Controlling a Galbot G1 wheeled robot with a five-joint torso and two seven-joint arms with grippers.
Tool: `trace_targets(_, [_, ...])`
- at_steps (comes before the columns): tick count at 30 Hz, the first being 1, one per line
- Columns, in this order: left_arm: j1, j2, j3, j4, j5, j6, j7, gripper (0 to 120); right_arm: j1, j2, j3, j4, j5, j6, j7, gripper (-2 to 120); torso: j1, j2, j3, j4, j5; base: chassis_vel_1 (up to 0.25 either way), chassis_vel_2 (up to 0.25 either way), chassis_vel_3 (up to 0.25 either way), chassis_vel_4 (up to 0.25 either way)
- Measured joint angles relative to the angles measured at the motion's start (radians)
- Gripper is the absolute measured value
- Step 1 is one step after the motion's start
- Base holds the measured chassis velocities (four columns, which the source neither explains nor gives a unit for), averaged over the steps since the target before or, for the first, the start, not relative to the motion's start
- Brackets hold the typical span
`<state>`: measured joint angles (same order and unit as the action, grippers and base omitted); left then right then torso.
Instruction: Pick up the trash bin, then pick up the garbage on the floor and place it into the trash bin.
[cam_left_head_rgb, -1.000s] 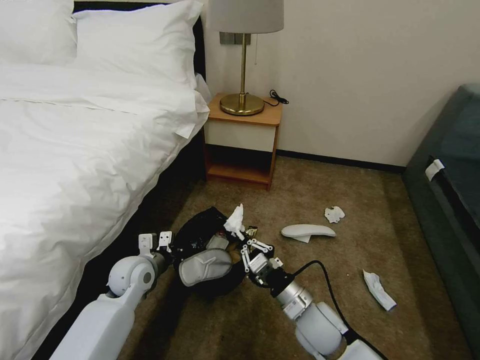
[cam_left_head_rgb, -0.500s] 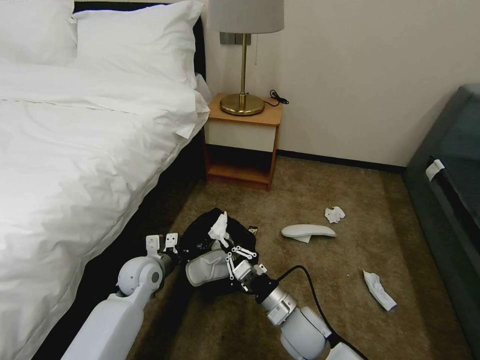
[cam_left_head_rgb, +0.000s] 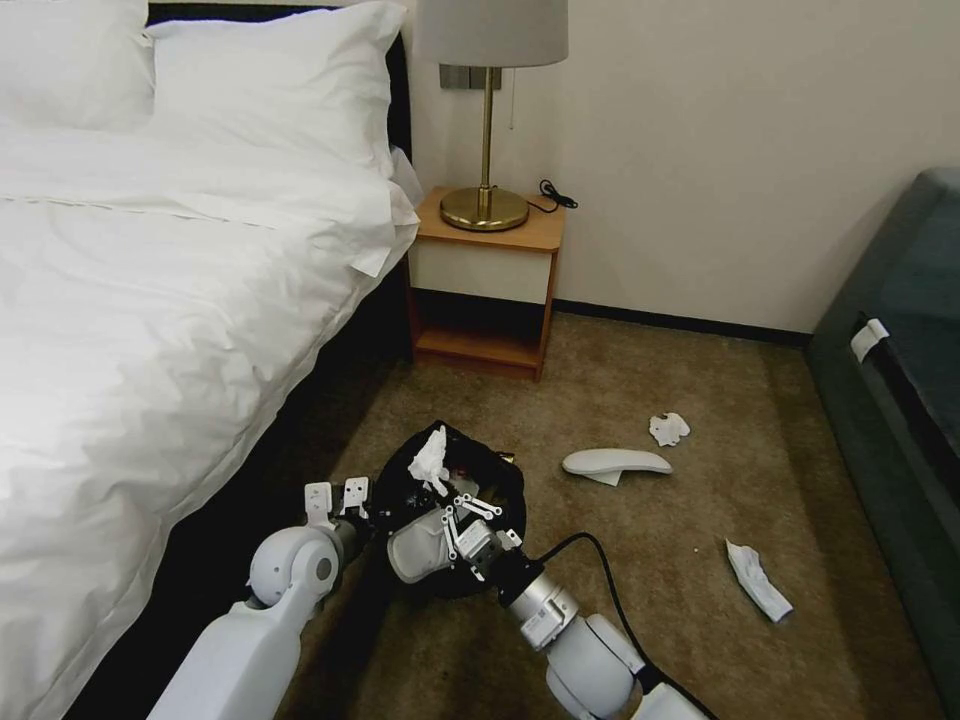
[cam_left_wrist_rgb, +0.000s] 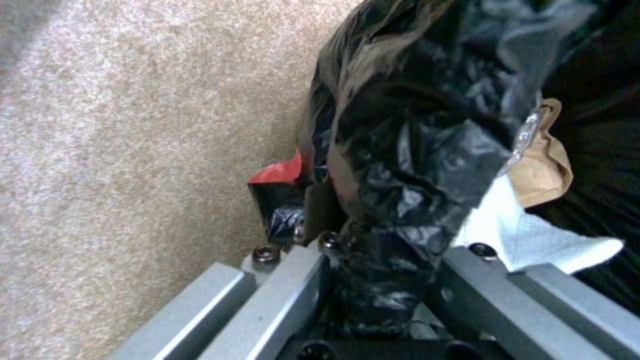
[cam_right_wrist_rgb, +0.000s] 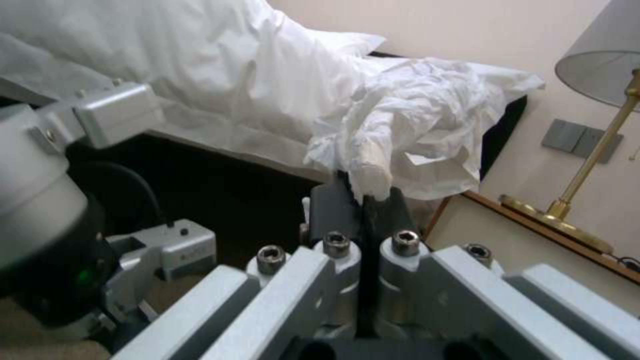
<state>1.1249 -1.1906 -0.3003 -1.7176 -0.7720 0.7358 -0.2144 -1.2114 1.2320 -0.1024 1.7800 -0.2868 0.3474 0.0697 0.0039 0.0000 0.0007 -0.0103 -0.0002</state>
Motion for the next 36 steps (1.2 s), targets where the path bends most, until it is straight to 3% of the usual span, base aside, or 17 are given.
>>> trace_targets(15, [0.04, 0.018, -0.037, -0.046, 0.012, 0.001, 0.01, 0, -0.001, 0.015, 0.011, -0.047, 0.001, 0.018, 0.003, 4, 0.0, 0.0, 0.0, 0.0002, 0.0002, 0.0, 0.0, 0.0, 0.0])
trace_targets(36, [0.054, 0.035, -0.049, -0.067, 0.019, 0.0, 0.021, 0, 0.006, 0.012, 0.009, -0.048, 0.006, 0.007, 0.001, 82, 0.0, 0.0, 0.0, 0.0002, 0.0002, 0.0, 0.0, 0.0, 0.0])
